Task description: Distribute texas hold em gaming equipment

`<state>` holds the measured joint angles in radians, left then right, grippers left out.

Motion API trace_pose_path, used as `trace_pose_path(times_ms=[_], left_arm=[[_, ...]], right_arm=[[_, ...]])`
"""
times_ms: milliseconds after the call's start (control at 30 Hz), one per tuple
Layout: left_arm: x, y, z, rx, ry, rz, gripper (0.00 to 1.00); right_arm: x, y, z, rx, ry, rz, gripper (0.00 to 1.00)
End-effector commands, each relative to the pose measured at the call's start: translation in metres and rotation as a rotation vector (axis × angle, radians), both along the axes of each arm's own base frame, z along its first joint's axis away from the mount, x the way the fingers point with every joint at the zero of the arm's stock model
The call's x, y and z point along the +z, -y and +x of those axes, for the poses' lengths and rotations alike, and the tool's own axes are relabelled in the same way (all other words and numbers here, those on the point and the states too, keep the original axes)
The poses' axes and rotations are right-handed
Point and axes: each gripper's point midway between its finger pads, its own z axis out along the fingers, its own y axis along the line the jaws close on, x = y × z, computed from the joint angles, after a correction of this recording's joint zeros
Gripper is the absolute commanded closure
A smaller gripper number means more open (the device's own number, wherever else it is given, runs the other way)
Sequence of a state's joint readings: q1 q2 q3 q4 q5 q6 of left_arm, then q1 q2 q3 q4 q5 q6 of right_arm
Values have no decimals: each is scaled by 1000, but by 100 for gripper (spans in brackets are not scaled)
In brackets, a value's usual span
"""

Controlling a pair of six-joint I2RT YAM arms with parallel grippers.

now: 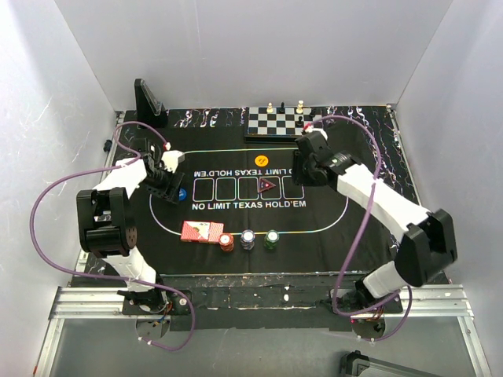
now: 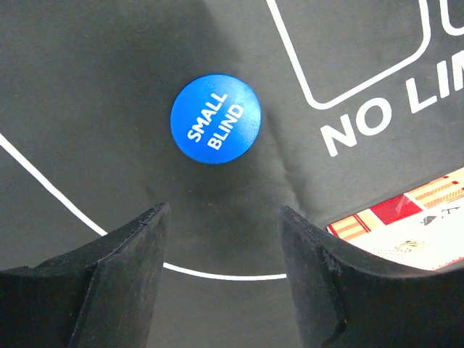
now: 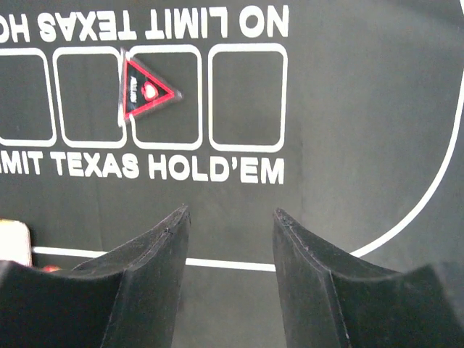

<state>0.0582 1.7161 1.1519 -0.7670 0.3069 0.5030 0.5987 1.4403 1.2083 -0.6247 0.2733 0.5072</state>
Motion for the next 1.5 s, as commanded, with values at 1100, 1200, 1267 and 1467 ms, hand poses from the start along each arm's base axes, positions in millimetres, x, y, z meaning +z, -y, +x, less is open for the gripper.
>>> trace_pose_path(times_ms=[1100, 1200, 1267, 1467], left_arm=[[151, 15, 39, 162, 197, -151, 2], [149, 14, 39, 164, 198, -147, 2], [151, 14, 40, 164, 205, -146, 2], [152, 12, 39, 164, 216, -138, 2]], right_arm=[[-106, -127, 170, 136, -81, 37, 43], [-109, -129, 171, 137, -87, 38, 43], [-111, -130, 173, 141, -89, 34, 43], [-123, -123, 178, 133, -102, -30, 43]])
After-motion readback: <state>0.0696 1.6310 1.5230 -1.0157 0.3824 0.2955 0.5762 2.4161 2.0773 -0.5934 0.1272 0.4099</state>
